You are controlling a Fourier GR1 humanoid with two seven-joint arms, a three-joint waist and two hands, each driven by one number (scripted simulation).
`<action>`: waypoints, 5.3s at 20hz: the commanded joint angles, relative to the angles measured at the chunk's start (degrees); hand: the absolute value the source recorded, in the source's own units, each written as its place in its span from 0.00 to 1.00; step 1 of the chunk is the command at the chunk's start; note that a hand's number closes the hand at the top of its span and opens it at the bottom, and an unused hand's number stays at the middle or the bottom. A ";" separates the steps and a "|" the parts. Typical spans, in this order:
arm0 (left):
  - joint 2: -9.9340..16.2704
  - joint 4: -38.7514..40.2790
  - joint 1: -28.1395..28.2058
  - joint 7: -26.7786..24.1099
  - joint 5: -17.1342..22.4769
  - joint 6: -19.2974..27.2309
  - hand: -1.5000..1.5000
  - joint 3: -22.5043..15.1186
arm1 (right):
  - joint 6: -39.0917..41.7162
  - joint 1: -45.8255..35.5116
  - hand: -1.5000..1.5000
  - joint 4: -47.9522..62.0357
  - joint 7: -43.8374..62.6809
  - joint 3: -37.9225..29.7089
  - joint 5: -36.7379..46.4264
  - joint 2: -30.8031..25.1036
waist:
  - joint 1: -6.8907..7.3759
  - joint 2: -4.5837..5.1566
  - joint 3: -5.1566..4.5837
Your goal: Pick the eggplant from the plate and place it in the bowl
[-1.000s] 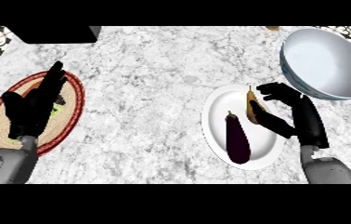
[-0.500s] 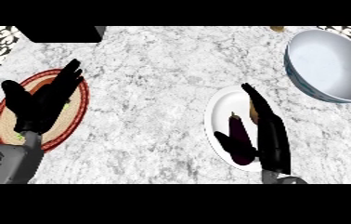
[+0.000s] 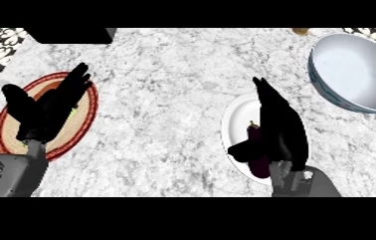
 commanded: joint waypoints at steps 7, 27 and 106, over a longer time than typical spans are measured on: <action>-3.41 -0.54 -2.45 2.69 -0.86 2.26 0.50 -0.94 | 19.81 -14.73 0.00 10.60 15.98 -2.97 -6.74 8.55 | -0.18 0.20 0.15; -2.42 -1.22 1.75 -0.37 -1.47 -1.35 0.50 0.32 | 28.63 -22.05 0.00 25.02 23.36 -7.46 -12.07 9.18 | -0.14 -0.14 0.14; -7.08 -3.52 4.37 3.78 -8.14 -6.29 0.50 12.68 | 23.96 6.15 1.00 25.83 -59.11 -35.42 -9.33 -34.44 | -6.16 -0.32 0.94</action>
